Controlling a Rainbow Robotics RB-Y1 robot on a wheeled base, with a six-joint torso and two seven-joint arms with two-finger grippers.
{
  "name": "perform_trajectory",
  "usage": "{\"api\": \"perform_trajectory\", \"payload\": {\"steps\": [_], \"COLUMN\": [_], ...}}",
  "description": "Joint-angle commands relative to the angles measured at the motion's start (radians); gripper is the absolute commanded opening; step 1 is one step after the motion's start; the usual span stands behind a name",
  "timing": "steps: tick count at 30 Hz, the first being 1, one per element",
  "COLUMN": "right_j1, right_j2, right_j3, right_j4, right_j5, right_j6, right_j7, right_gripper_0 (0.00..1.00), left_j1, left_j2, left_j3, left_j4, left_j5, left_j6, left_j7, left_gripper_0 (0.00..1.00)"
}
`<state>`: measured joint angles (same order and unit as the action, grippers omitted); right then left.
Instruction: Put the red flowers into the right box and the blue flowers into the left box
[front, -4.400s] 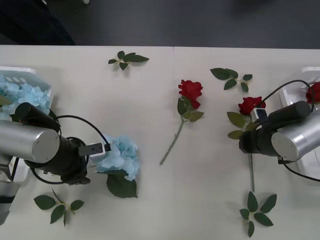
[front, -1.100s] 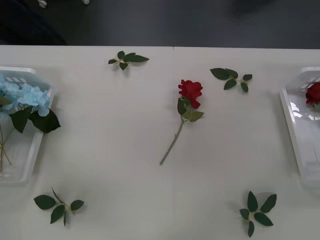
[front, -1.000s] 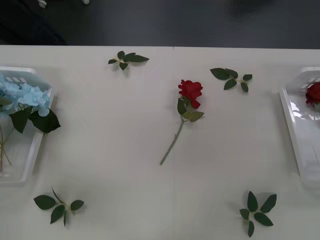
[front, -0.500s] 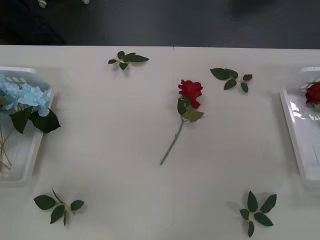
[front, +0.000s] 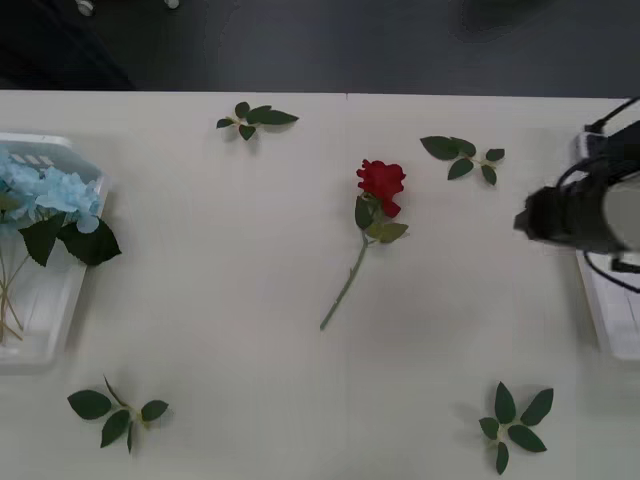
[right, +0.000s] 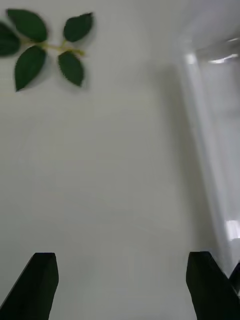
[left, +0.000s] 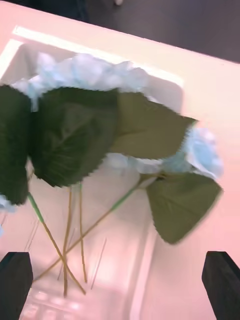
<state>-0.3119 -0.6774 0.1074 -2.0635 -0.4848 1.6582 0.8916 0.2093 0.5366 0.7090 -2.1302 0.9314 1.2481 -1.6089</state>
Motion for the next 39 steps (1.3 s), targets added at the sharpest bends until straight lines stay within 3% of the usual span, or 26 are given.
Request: {"api": "perform_trajectory", "payload": {"steps": [1,7,16,25,31,39], "right_j1": [-0.084,-0.148,-0.239,-0.279,-0.28,-0.315], "right_j2": [0.075,0.168,0.211,0.205,0.203,0.279], "right_j3": [0.158,0.305,0.414,0.456,0.459,0.46], "right_j4": [-0.021,0.026,0.194,0.385,0.342,0.342], "right_j5": [0.078,0.135,0.16,0.126,0.098,0.084], "right_j6": [0.022,0.006,-0.086,-0.25,-0.224,-0.199], "right_j7": [-0.164,-0.345,-0.507,-0.505,-0.484,-0.462], "right_gripper_0": [0.75,0.75,0.75,0.75,0.75,0.75], "left_j1": [0.012,-0.021,-0.159,-0.338,-0.415,-0.473], "left_j2": [0.026,0.026,0.026,0.025,0.026,0.025], "left_j3": [-0.019,-0.109,-0.164,-0.181,-0.191,-0.204], "left_j4": [-0.143,-0.218,-0.16,0.116,0.302,0.463], "left_j5": [0.018,0.055,0.121,0.264,0.345,0.454], "left_j6": [0.128,0.209,0.393,0.554,0.582,0.582], "left_j7": [0.02,-0.066,-0.393,-0.842,-1.072,-1.096], "left_gripper_0": [1.0,1.0,1.0,1.0,1.0,1.0]}}
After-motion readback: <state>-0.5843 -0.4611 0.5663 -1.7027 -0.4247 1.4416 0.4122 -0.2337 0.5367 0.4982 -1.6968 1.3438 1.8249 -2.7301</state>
